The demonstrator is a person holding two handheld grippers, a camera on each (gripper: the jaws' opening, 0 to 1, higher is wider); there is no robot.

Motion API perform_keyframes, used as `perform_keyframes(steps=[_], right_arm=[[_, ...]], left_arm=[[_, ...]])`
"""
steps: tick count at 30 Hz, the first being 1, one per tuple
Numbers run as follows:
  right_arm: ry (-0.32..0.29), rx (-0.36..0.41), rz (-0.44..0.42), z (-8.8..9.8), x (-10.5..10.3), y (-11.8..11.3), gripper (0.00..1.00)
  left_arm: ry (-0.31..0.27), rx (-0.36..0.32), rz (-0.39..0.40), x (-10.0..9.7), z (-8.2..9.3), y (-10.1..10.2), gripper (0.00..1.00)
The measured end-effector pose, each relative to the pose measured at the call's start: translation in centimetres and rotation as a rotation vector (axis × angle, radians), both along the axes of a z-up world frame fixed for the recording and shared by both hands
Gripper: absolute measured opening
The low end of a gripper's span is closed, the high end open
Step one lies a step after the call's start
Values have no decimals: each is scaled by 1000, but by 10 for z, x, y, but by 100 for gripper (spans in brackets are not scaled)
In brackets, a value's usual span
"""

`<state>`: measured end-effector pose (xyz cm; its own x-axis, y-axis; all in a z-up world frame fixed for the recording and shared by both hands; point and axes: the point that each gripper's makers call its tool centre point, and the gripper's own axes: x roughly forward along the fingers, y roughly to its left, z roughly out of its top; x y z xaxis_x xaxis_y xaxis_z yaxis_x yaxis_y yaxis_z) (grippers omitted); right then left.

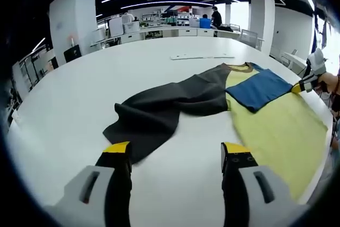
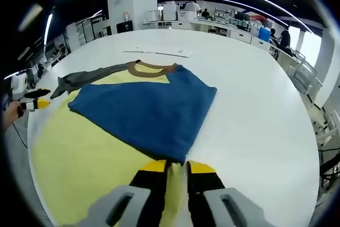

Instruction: Fold the garment on the visible template until the final outline fits inside the template.

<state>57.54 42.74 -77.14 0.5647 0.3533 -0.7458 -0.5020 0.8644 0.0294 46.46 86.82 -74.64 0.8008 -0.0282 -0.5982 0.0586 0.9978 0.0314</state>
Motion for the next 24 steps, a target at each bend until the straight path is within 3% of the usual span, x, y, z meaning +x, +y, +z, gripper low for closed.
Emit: perform_keyframes(steps=[3,9,12,15,24], right_arm=[[-27,54,-38,9,4,3,50],[-112,149,-5,43,6,23,73],[-128,140,4,52,3,25,84],[-138,126,33,61,-3,28,88],[-125,224,77,93,-35,41,97]], left_arm=[[-4,4,23,0,3,9,65],[5,5,68,-2,6,25,61],[19,-1,80,-2,5,30,60],[27,14,97,-2,4,39,57],[27,-11,179,3,-1,59,41]])
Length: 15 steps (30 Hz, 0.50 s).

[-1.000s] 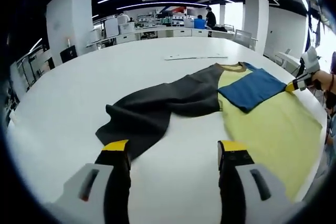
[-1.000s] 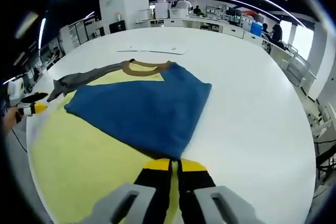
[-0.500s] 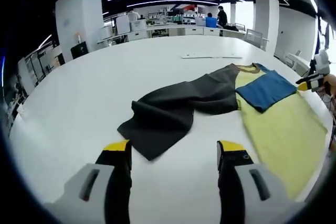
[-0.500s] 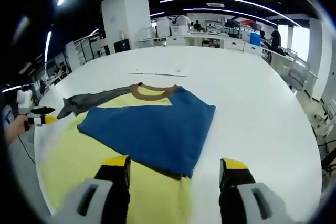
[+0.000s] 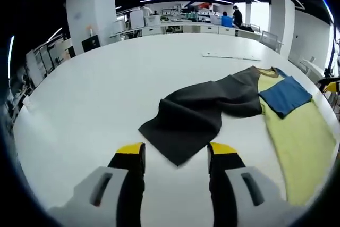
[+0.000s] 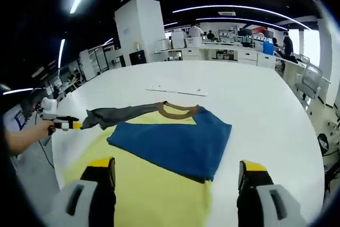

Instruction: Fold the garment on the visible template until the final outline fits inside the template.

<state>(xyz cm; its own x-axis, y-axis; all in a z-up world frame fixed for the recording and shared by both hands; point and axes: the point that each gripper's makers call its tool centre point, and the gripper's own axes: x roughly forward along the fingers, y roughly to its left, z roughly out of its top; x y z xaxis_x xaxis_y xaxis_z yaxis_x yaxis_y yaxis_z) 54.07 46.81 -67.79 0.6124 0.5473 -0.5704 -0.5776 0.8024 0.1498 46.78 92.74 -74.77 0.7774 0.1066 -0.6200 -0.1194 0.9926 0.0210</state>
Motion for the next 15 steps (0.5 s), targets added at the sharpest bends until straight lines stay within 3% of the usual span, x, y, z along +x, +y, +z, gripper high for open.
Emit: perform_keyframes(steps=[2,5,7,11,13,14,15], right_arm=[[-18,-4,7,8,-7,-1,97],[-33,9,-5,20,-15,-5,95],[-47,23,-24,27,-17,-9,94],[-72,60,-56,40,-23,-15,94],[-73,59,-62,42,-28,-18,94],[-76,46,-67,43,-31,-20,94],[-78,37,-67,42,-34,-22,94]], left_arm=[[10,-9,21,0,-3,2,37],[41,37,31,-4,-9,6,32],[38,-6,56,-6,-12,3,31],[42,-21,72,-10,-17,-1,24],[22,-126,119,-11,-19,-9,22],[-9,-123,130,-8,-16,-6,21],[5,-109,129,-10,-17,-6,20]])
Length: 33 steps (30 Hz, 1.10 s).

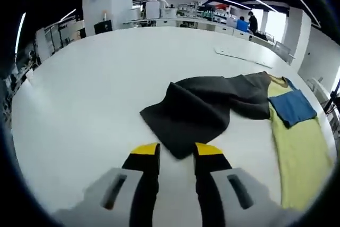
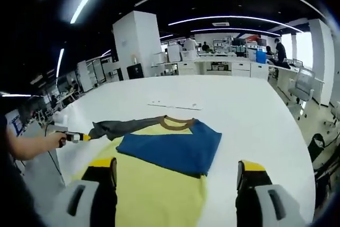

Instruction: Fold the garment on the visible template until the final outline fits inside the template.

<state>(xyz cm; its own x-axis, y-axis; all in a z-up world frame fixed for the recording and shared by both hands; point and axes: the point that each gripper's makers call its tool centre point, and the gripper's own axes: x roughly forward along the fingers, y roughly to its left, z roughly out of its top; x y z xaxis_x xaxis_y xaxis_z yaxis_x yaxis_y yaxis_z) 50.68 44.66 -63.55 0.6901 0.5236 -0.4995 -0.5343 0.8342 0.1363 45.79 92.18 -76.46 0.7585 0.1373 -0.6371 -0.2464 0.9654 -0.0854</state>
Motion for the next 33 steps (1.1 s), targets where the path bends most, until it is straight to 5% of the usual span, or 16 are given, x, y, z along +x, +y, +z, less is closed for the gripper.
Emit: perform_keyframes(steps=[16,26,29,33], right_arm=[[-1,-36,-57,0,-33,-12,86],[25,-41,-5,-3,-42,-7,93],[40,-62,9,-5,-43,-7,94],[42,-76,21,-2,-46,-6,97]], left_arm=[[47,44,38,4,4,0,0],[9,80,20,0,25,36,0],[24,49,7,2,24,44,0],[52,107,-13,1,23,63,0]])
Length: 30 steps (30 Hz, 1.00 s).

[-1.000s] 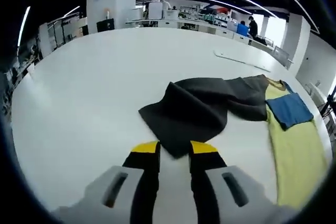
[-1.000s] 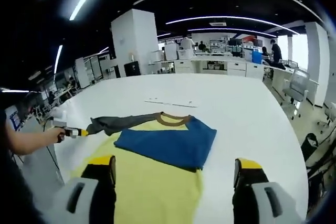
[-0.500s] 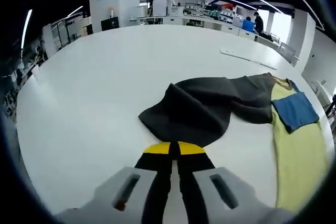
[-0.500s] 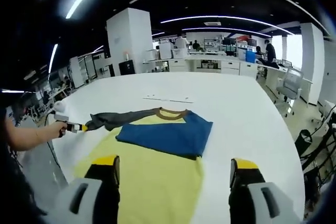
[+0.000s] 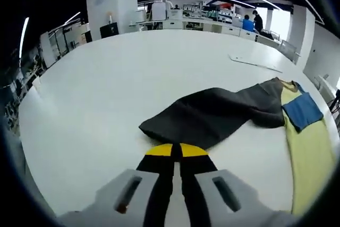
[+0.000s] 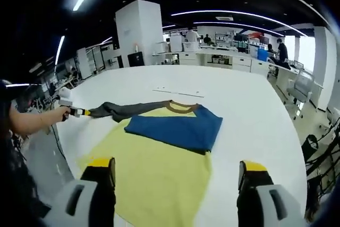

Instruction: Fold the garment on the visible template until the final outline fits inside the template.

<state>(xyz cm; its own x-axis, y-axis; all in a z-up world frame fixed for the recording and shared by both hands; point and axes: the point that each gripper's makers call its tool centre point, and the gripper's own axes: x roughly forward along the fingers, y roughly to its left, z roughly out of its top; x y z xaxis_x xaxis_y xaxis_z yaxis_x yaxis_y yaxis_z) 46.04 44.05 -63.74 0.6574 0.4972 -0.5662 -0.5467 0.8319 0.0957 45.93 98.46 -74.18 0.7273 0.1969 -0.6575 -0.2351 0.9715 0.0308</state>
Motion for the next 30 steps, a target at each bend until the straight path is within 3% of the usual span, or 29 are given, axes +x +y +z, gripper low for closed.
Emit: perform_keyframes(steps=[6,10,16,21,24,28,30], right_arm=[[-25,91,17,13,0,9,98],[-20,64,33,13,-3,10,99],[-6,66,31,10,-7,10,99],[12,47,42,6,-11,10,99],[14,51,38,7,-11,10,99],[26,54,40,5,-11,13,99],[30,55,47,4,-12,15,99]], left_arm=[[6,12,-15,1,0,10,0],[34,49,-58,0,-1,12,0],[51,39,-97,-3,0,14,0],[70,61,-72,-7,0,30,0],[74,35,-73,-8,-3,30,0],[129,126,-93,-12,-8,33,3],[126,111,-89,-12,-11,32,7]])
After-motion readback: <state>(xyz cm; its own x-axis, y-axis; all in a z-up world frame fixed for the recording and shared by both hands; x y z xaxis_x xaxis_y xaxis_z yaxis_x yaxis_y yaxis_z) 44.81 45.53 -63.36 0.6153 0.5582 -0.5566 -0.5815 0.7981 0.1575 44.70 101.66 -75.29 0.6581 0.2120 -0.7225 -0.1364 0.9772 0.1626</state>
